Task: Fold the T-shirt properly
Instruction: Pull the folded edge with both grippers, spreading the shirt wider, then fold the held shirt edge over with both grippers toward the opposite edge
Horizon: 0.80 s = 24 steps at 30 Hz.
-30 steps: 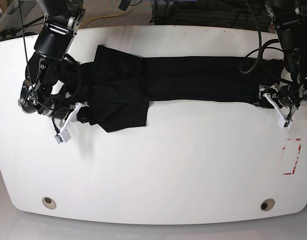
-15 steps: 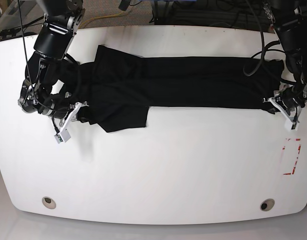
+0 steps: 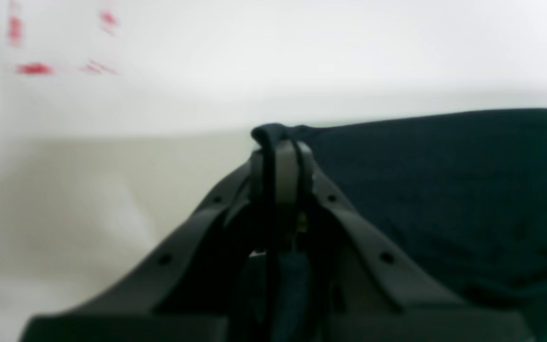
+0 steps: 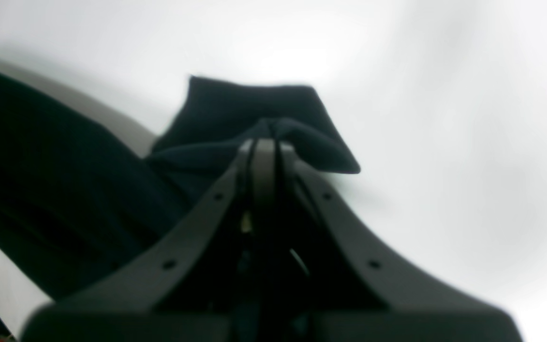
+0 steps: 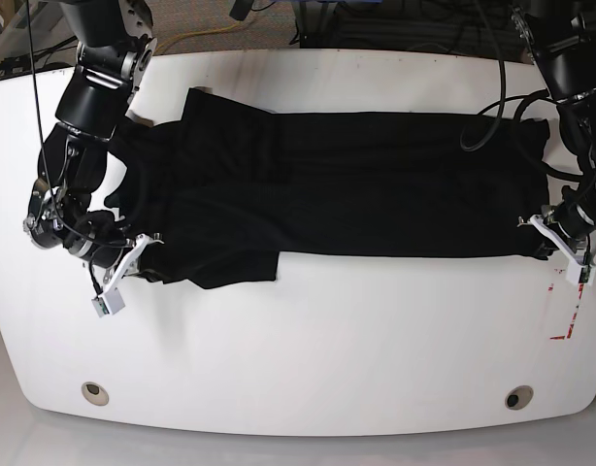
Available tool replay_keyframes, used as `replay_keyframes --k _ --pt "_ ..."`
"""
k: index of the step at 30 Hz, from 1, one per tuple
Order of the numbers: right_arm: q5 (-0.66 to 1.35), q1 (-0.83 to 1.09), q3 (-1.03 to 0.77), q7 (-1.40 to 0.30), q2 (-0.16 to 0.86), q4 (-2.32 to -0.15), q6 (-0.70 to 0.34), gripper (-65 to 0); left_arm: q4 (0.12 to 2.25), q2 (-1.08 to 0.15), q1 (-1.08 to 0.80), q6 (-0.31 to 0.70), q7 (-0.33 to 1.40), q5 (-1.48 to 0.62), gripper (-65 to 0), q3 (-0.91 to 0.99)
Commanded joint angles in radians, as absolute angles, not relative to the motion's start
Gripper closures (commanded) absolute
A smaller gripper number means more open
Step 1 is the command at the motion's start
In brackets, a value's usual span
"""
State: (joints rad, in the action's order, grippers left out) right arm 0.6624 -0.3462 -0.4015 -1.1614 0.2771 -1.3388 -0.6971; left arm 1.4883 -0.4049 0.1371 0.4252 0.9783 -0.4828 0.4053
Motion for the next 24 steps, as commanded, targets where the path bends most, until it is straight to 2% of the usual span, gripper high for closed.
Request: replay_keyframes --k 1,17,24 --pt "0.684 -0.401 -0.406 -1.138 0.295 -1.356 -0.698 0.0 1.561 -0.423 0.159 0.412 0.957 -0.495 -0.3 0.409" --pt "0.691 -0.506 -0.406 -1.142 0.306 -1.359 -0.698 0.0 1.635 -0.429 0.226 0.417 0.957 -0.498 -0.3 0.41" --pt "0.731 -0.426 -0.414 -1.148 0.328 -1.419 -0.698 0.0 1.704 -0.458 0.182 0.507 0.975 -0.498 -0.3 0.415"
